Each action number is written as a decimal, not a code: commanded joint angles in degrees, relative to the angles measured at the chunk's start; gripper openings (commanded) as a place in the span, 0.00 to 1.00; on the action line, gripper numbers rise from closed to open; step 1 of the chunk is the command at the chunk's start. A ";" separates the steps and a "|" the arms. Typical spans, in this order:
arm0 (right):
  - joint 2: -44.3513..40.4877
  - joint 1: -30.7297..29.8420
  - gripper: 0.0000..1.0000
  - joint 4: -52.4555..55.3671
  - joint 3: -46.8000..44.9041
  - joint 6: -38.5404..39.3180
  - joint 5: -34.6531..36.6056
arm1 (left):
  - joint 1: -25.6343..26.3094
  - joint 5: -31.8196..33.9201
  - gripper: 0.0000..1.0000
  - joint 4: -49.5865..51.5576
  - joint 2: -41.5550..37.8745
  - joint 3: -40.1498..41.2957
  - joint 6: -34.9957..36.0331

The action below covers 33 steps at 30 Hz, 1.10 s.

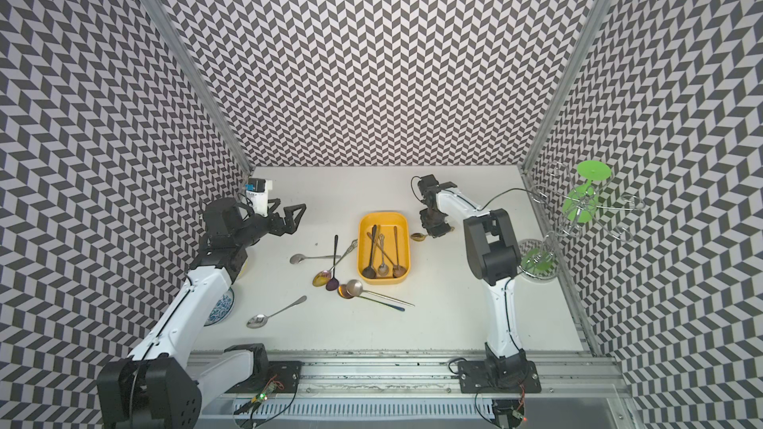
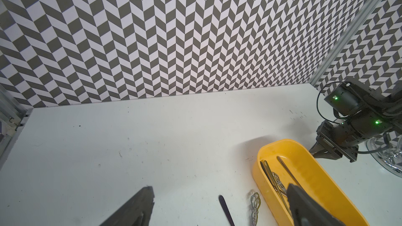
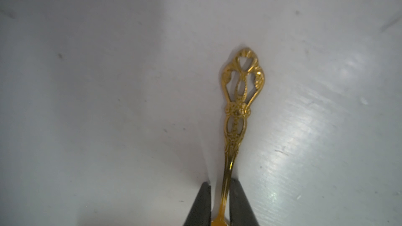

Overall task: Put the spoon into the storage box
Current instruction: Pick up the spoon from the center of the board.

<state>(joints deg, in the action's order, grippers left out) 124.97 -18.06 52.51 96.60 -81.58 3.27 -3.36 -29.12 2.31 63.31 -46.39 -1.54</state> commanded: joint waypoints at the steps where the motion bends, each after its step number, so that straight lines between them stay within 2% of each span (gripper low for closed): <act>1: 1.92 0.84 0.10 -0.76 -0.29 0.75 2.86 | 0.37 0.53 0.99 0.56 -0.38 -0.38 0.66; 4: 2.02 0.88 0.01 -1.58 -0.06 1.55 2.70 | 0.42 0.58 0.99 -0.14 -0.62 0.09 0.56; 14: -1.28 1.10 0.00 -1.62 -0.49 7.47 6.60 | 0.02 0.60 0.99 0.21 -1.01 0.09 0.87; 27: -12.11 1.04 0.00 -8.50 -13.13 18.20 3.24 | -0.29 -0.64 0.99 -0.73 -1.61 1.02 0.29; 33: -18.36 0.75 0.00 -9.46 -17.15 23.13 4.01 | -0.25 -0.77 0.99 -0.96 -1.47 1.24 0.16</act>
<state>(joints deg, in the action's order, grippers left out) 111.04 -17.15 45.41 80.62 -62.57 6.66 -3.42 -29.02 2.24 63.24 -46.15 -1.15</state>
